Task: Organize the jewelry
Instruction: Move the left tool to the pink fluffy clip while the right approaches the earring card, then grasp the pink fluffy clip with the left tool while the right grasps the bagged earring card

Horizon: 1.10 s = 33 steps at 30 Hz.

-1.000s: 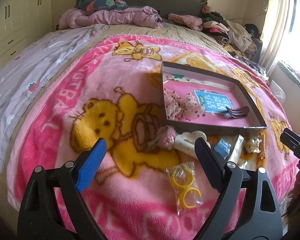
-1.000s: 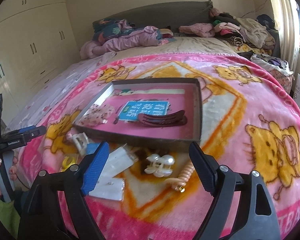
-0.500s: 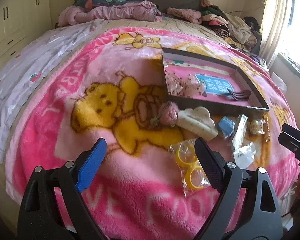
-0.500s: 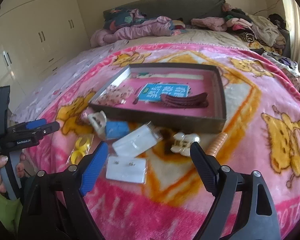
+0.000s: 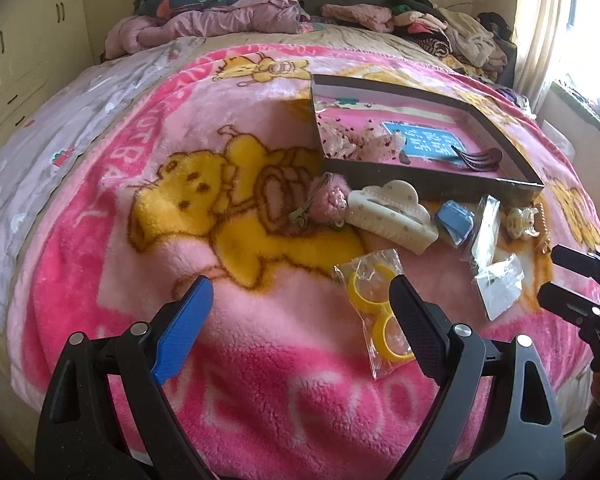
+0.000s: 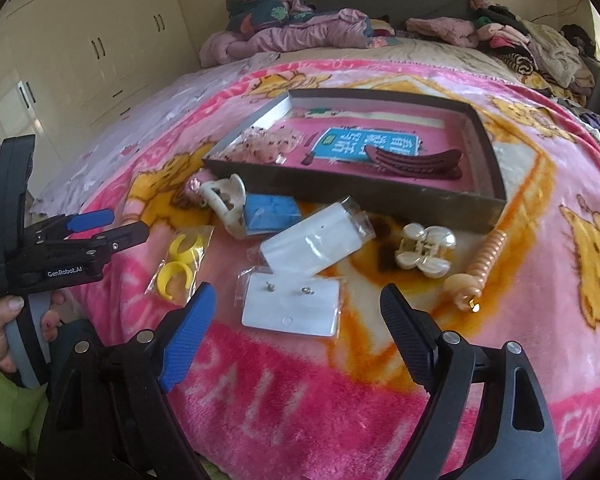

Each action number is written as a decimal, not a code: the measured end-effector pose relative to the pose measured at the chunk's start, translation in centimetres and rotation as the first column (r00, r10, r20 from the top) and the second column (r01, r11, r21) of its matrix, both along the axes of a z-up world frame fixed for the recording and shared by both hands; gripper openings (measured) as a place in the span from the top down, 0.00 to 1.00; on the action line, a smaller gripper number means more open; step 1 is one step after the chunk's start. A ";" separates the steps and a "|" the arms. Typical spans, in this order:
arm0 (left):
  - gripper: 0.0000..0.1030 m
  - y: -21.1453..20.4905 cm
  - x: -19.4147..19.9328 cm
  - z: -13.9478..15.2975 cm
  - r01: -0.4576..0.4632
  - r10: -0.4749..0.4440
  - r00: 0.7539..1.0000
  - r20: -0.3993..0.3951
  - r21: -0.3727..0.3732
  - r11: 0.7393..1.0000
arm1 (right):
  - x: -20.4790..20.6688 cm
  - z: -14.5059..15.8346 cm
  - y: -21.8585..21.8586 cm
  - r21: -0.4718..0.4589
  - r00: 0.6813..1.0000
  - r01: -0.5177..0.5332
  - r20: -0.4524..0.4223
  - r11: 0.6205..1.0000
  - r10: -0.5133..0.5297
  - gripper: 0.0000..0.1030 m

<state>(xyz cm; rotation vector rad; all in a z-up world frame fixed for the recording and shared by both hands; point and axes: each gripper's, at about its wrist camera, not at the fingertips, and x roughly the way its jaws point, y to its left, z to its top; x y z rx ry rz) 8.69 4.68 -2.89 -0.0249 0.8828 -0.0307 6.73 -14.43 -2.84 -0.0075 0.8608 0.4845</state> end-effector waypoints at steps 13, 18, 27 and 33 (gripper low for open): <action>0.22 0.1 3.5 -1.8 0.011 -0.008 0.999 -0.039 0.073 0.997 | 0.9 -2.8 1.8 -0.014 0.997 -0.027 -0.074 1.000 0.026 0.21; 0.22 0.2 4.9 -1.9 0.021 -0.018 0.999 -0.040 0.078 0.997 | 1.4 -3.4 2.2 -0.017 0.996 -0.032 -0.084 0.999 0.031 0.21; 0.35 -0.3 7.1 -2.3 0.071 -0.068 0.996 -0.051 0.071 0.995 | 1.7 -4.1 2.2 -0.011 0.995 -0.032 -0.100 0.999 0.031 0.21; 0.48 -0.2 7.8 -2.6 0.108 -0.107 0.993 -0.049 0.028 0.994 | 1.8 -4.2 2.3 -0.019 0.995 -0.046 -0.095 0.999 0.043 0.26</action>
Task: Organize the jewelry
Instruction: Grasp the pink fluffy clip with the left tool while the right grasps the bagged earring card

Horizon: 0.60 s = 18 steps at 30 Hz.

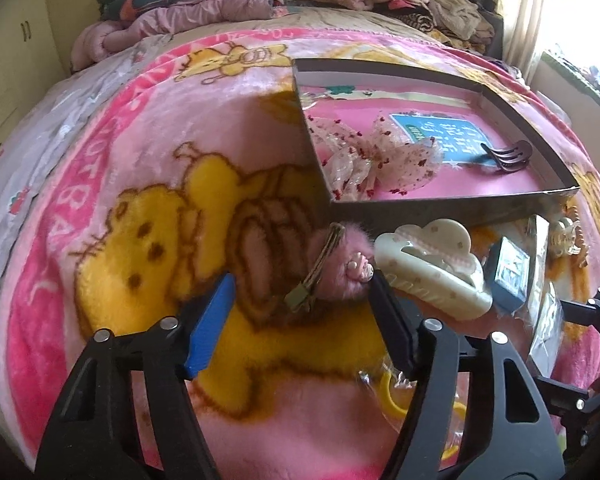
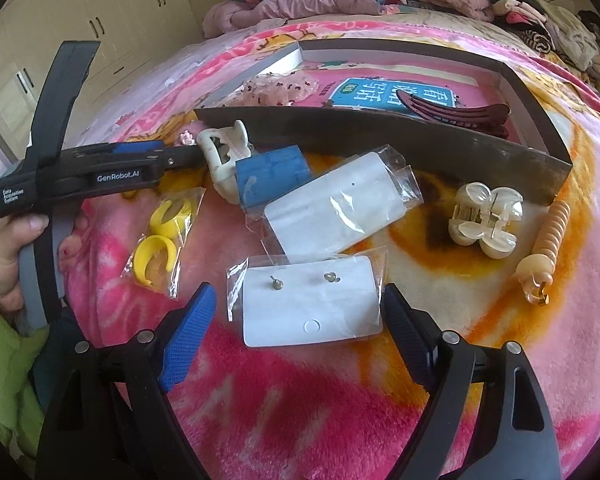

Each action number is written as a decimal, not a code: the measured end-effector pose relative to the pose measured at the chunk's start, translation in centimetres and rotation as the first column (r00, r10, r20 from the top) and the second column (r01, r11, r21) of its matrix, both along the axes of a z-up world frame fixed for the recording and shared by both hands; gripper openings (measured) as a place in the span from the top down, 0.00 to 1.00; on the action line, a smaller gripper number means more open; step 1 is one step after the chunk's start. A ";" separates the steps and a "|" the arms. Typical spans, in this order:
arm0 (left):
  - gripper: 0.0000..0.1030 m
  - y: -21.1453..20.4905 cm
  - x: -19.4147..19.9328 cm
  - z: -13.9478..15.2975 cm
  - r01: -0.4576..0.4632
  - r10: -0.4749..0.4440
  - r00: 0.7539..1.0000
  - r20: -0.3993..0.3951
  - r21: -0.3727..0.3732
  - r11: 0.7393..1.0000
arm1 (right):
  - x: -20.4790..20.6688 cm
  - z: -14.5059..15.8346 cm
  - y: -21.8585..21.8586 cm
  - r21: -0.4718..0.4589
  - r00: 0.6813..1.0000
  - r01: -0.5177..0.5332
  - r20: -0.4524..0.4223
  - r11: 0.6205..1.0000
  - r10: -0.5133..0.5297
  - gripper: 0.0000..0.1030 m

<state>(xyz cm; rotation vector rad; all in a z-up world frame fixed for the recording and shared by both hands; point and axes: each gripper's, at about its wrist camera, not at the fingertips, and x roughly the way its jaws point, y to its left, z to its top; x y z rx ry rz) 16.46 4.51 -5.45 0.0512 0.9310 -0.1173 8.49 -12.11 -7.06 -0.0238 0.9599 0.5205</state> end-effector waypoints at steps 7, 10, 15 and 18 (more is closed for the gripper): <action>0.73 -0.7 0.1 -0.1 0.052 -0.052 0.999 -0.006 -0.051 0.997 | -0.1 0.4 0.4 -0.015 0.999 -0.028 0.029 0.999 0.028 0.37; 0.77 -0.5 -0.4 0.1 0.049 -0.049 0.999 -0.002 -0.067 0.997 | -0.5 0.9 0.7 -0.015 0.997 -0.057 0.048 0.998 0.058 0.37; 0.79 0.2 -1.3 0.8 0.029 -0.028 1.000 0.010 -0.084 0.996 | -0.8 1.7 1.1 -0.005 0.995 -0.074 0.065 0.997 0.074 0.37; 0.79 0.9 -2.1 1.2 0.010 -0.009 1.000 0.013 -0.100 0.995 | -0.5 2.1 1.2 0.001 0.995 -0.077 0.069 0.997 0.077 0.37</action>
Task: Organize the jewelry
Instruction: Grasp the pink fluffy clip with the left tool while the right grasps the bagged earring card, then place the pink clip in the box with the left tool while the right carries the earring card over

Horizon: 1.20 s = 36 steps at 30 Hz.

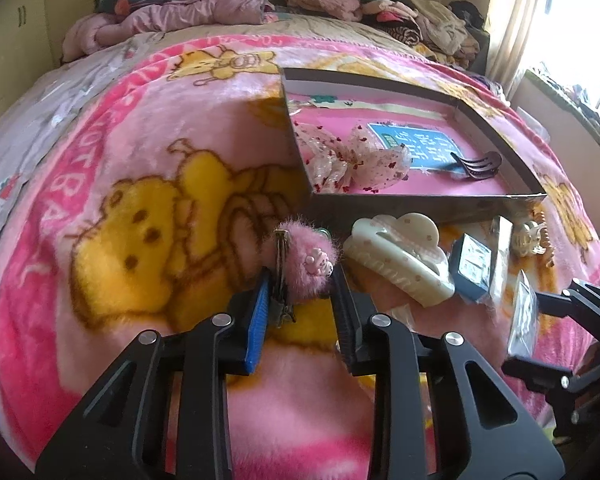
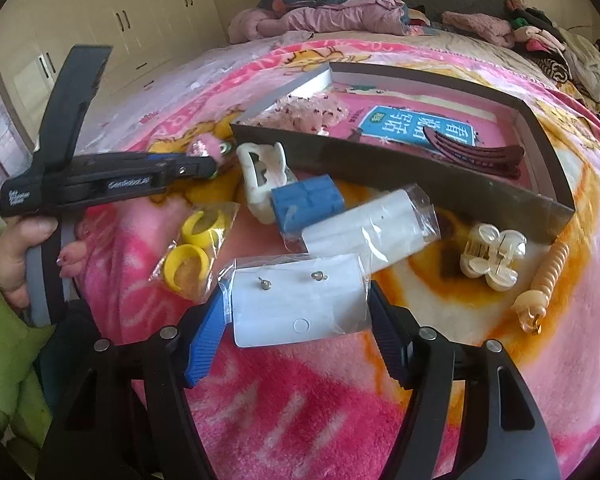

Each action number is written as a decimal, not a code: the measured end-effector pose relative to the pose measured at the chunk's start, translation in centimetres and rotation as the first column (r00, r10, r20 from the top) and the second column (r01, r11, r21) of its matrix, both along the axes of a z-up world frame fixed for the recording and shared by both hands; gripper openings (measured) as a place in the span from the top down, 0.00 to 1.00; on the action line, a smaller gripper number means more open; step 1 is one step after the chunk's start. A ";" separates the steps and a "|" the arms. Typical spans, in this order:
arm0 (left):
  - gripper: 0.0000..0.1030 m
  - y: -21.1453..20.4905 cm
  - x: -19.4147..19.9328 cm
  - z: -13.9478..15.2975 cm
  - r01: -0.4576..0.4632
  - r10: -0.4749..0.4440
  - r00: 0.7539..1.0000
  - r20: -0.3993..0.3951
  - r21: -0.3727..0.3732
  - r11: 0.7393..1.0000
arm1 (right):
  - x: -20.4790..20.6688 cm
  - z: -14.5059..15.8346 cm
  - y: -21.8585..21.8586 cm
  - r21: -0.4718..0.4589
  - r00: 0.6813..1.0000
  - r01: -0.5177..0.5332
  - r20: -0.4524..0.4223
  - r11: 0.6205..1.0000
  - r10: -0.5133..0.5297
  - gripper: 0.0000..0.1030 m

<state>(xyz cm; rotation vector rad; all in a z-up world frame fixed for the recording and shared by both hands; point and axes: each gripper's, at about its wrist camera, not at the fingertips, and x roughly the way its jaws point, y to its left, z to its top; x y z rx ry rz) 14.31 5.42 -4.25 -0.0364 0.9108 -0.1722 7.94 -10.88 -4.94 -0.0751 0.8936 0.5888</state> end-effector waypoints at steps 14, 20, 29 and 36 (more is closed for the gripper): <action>0.79 0.3 -2.8 3.4 -0.019 0.022 0.998 0.065 -0.049 0.999 | 1.8 3.1 -0.5 0.038 0.998 0.010 0.059 0.999 -0.012 0.37; 0.79 -0.7 -2.6 4.7 -0.004 0.008 0.996 0.091 -0.042 0.999 | 2.7 4.5 -2.0 0.059 0.995 0.046 0.086 0.997 -0.051 0.37; 0.79 -2.9 -1.1 6.1 0.035 -0.032 0.993 0.109 -0.030 0.999 | 3.8 5.5 -5.1 0.081 0.986 0.118 0.106 0.990 -0.127 0.37; 0.79 -4.8 0.9 6.2 0.067 -0.064 0.992 0.107 -0.025 0.997 | 4.6 5.6 -7.4 0.094 0.978 0.169 0.104 0.981 -0.178 0.37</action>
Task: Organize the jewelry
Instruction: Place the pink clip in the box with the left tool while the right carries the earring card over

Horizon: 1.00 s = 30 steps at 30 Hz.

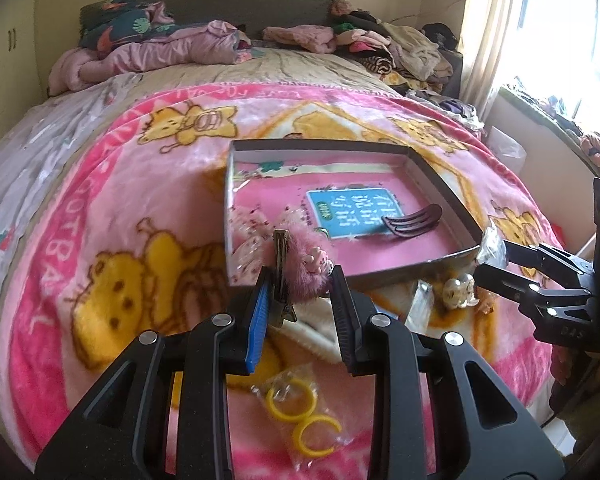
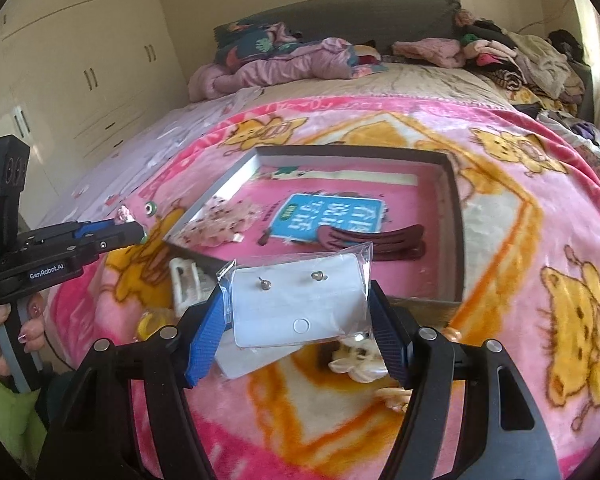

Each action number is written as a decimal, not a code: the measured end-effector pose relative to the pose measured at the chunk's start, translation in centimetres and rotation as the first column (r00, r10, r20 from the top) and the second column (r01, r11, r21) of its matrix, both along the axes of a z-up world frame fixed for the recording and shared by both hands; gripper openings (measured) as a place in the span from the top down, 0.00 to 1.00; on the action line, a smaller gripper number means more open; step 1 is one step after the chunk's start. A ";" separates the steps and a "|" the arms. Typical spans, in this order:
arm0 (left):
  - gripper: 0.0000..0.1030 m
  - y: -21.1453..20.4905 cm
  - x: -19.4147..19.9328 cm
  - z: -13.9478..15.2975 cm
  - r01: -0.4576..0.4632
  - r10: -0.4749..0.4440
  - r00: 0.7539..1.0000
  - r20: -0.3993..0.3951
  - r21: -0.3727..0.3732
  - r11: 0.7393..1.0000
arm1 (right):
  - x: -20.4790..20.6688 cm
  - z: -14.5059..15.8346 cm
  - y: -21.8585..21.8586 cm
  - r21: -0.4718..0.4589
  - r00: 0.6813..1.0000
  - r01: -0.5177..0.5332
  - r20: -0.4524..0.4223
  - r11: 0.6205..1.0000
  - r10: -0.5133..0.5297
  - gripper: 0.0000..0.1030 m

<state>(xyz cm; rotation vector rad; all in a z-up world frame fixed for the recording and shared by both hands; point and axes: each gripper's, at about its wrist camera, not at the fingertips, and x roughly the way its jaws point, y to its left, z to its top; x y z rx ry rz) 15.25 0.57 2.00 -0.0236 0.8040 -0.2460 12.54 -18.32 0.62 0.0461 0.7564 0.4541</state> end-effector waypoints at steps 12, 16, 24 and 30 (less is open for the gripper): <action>0.79 -2.8 3.6 -0.6 0.034 -0.034 0.999 -0.023 0.006 0.999 | 2.3 -0.3 -3.4 0.012 0.996 0.087 -0.008 0.996 -0.087 0.37; 0.79 -3.6 4.8 -0.7 0.041 -0.041 0.999 -0.032 0.003 0.999 | 3.0 -0.2 -4.2 0.018 0.994 0.112 -0.008 0.994 -0.112 0.37; 0.79 -5.5 7.5 -1.9 0.069 -0.067 0.996 -0.066 0.025 0.997 | 5.1 -0.4 -5.0 0.015 0.990 0.140 -0.011 0.990 -0.140 0.37; 0.79 -6.2 9.2 -2.9 0.077 -0.074 0.993 -0.088 0.038 0.996 | 6.6 -1.0 -5.0 0.001 0.989 0.148 -0.016 0.989 -0.148 0.37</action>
